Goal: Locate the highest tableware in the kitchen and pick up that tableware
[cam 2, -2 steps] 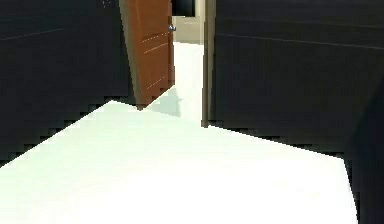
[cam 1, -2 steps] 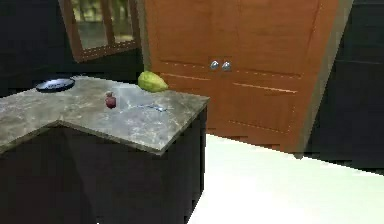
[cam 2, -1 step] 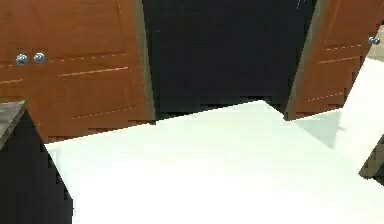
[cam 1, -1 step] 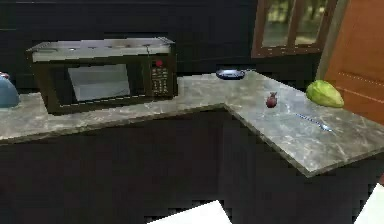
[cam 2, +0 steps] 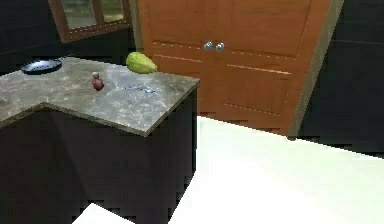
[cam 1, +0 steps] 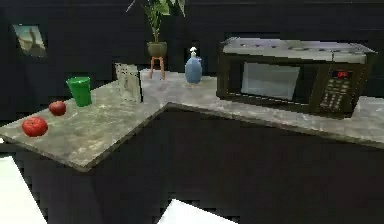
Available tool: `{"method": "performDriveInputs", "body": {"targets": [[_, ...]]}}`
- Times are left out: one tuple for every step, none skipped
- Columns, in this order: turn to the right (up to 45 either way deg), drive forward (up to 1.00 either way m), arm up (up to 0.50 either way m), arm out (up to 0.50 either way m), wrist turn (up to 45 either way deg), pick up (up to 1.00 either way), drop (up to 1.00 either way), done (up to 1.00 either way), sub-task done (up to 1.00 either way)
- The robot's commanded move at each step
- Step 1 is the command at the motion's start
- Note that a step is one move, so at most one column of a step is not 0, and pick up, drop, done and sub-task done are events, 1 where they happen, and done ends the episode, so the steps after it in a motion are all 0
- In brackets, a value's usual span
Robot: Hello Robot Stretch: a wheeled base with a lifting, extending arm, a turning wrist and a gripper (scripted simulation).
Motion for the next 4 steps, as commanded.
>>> {"method": "performDriveInputs", "body": {"targets": [[-27.0, 0.0, 0.0, 0.0, 0.0, 0.0, 0.0, 0.0, 0.0], [0.0, 0.2, 0.0, 0.0, 0.0, 0.0, 0.0, 0.0, 0.0], [-45.0, 0.0, 0.0, 0.0, 0.0, 0.0, 0.0, 0.0, 0.0], [-42.0, 0.0, 0.0, 0.0, 0.0, 0.0, 0.0, 0.0, 0.0]]}}
